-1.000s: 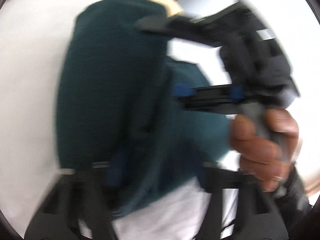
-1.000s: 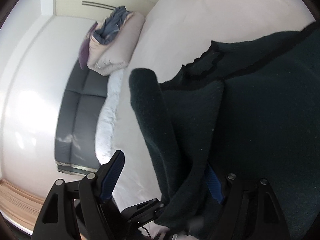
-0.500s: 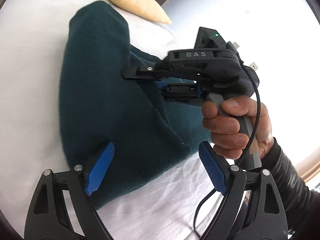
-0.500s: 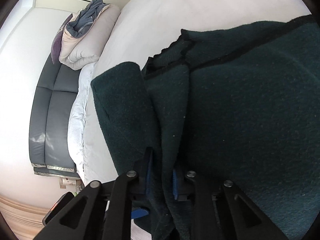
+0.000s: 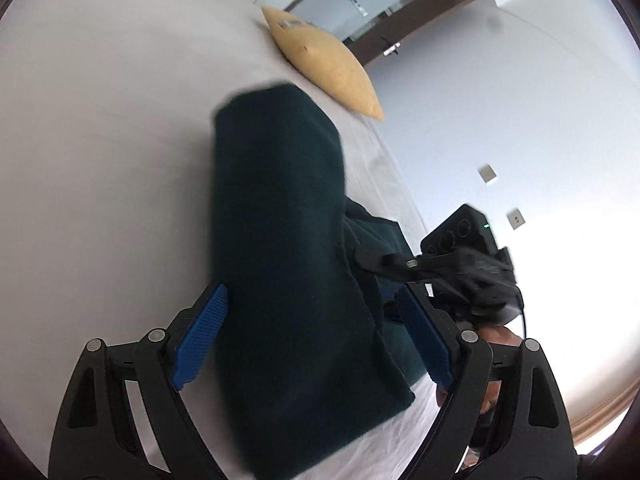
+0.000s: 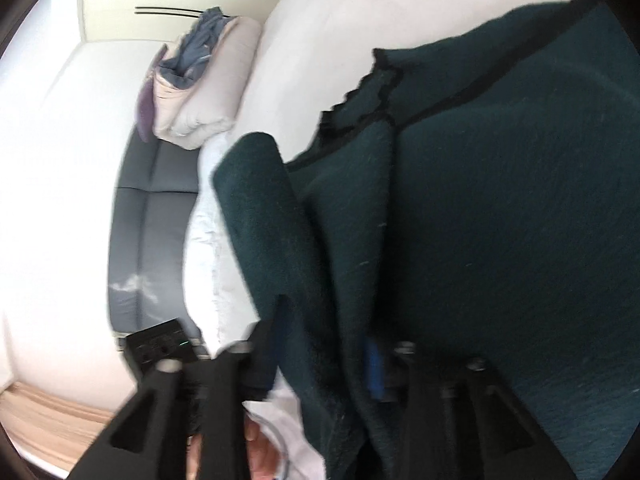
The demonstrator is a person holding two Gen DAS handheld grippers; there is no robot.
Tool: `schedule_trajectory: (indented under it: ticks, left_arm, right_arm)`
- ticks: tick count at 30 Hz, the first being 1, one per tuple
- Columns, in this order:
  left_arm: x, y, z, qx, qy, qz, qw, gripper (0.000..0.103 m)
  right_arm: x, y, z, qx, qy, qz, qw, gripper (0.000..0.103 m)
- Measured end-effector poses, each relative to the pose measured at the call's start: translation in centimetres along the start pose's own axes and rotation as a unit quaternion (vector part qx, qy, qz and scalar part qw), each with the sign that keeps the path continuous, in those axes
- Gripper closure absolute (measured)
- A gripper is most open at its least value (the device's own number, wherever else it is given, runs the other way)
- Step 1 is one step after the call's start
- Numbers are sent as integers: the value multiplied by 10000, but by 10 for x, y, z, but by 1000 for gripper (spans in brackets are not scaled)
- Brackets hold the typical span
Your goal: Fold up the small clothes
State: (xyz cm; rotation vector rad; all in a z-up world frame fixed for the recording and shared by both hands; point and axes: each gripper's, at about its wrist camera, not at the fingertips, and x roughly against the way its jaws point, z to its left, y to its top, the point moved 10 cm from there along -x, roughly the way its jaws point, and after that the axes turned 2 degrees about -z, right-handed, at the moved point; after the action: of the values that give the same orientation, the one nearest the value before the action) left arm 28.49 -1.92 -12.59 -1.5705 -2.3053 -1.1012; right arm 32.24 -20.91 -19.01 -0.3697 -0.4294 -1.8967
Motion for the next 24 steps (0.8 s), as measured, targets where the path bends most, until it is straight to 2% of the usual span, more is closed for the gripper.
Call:
schedule_trajectory:
  ticks: [3,5,8,9,12,17,18,22,24]
  left_arm:
    - [-16,3,-15,5,5,-61,10000,16]
    - [-23,1,-21,-162,124,-76,9998,16]
    - [-30,-13,-32,-790,619,13,9949,15]
    - [-36,-20,-38,-1108,815,66,9905,12]
    - [-50,-31,-45,-1576,1074,142,9815,8]
    - [-58,-33,-49,-1555,940,147,9832,7]
    - [-59,-34,-50,-1650,984,181,9812,7]
    - [-67,-46,-59,-2128,1312,338,9677,4]
    - [-63,-50,-60,-2174,1306,329,9668,4]
  right_arm:
    - [7,0,4,-50,264,-36,9996,43]
    - [10,2,9,-44,344,-88,9994,41]
    - [15,8,8,-107,429,-122,9989,41]
    - [15,10,8,-123,450,-134,9988,41]
    - [9,12,9,-40,356,-9,9994,41]
    - [-11,10,12,248,59,311,9992,41]
    - [-15,10,13,345,-13,363,9987,44]
    - [-27,1,15,735,-386,508,9953,71]
    - [-24,2,13,858,-595,445,9935,83]
